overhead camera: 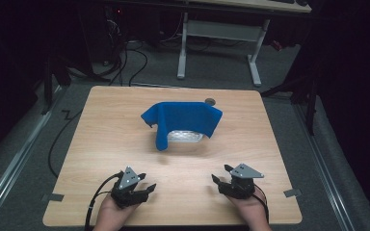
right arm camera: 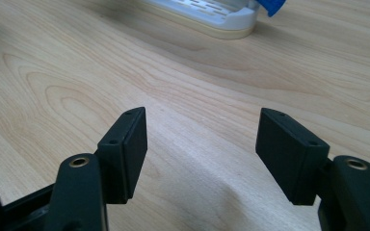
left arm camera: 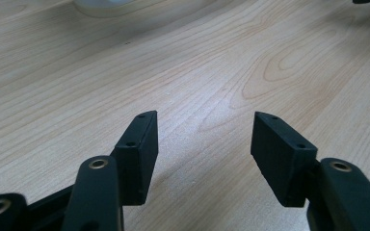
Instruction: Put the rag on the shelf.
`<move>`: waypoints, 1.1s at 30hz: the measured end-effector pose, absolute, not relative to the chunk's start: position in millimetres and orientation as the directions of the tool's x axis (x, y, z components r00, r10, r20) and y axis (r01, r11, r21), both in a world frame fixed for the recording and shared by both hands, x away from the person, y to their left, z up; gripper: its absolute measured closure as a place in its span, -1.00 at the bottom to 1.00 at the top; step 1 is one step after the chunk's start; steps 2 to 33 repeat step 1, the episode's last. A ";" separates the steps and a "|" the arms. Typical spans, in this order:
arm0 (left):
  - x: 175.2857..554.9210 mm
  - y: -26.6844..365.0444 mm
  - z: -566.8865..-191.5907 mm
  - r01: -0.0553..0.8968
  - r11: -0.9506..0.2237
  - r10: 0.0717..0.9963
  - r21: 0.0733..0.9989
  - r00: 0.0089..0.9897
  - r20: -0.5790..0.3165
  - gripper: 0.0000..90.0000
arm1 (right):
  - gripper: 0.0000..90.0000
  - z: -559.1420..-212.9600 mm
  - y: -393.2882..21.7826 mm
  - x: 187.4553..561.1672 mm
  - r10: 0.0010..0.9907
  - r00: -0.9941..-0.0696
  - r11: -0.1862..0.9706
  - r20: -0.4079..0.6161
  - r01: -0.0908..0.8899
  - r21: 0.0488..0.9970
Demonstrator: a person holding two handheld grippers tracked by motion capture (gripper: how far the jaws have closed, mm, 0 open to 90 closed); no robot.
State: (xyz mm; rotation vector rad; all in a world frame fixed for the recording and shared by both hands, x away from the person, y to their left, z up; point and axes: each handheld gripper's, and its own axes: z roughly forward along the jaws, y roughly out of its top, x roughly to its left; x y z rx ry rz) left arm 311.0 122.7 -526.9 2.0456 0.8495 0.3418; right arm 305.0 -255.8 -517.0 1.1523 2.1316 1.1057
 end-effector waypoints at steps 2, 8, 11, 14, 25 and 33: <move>311.3 122.7 -527.2 0.442 -0.389 0.682 0.808 0.728 -0.070 -0.04 | -0.20 -516.5 -256.6 304.9 0.847 -0.531 0.315 -0.027 0.462 0.829; 311.3 122.7 -527.2 0.442 -0.389 0.682 0.808 0.728 -0.070 -0.04 | -0.20 -516.5 -256.6 304.9 0.847 -0.531 0.315 -0.027 0.462 0.829; 311.3 122.7 -527.2 0.442 -0.389 0.682 0.808 0.728 -0.070 -0.04 | -0.20 -516.5 -256.6 304.9 0.847 -0.531 0.315 -0.027 0.462 0.829; 311.3 122.7 -527.2 0.442 -0.389 0.682 0.808 0.728 -0.070 -0.04 | -0.20 -516.5 -256.6 304.9 0.847 -0.531 0.315 -0.027 0.462 0.829; 311.3 122.7 -527.2 0.442 -0.389 0.682 0.808 0.728 -0.070 -0.04 | -0.20 -516.5 -256.6 304.9 0.847 -0.531 0.315 -0.027 0.462 0.829; 311.3 122.7 -527.2 0.442 -0.389 0.682 0.808 0.728 -0.070 -0.04 | -0.20 -516.5 -256.6 304.9 0.847 -0.531 0.315 -0.027 0.462 0.829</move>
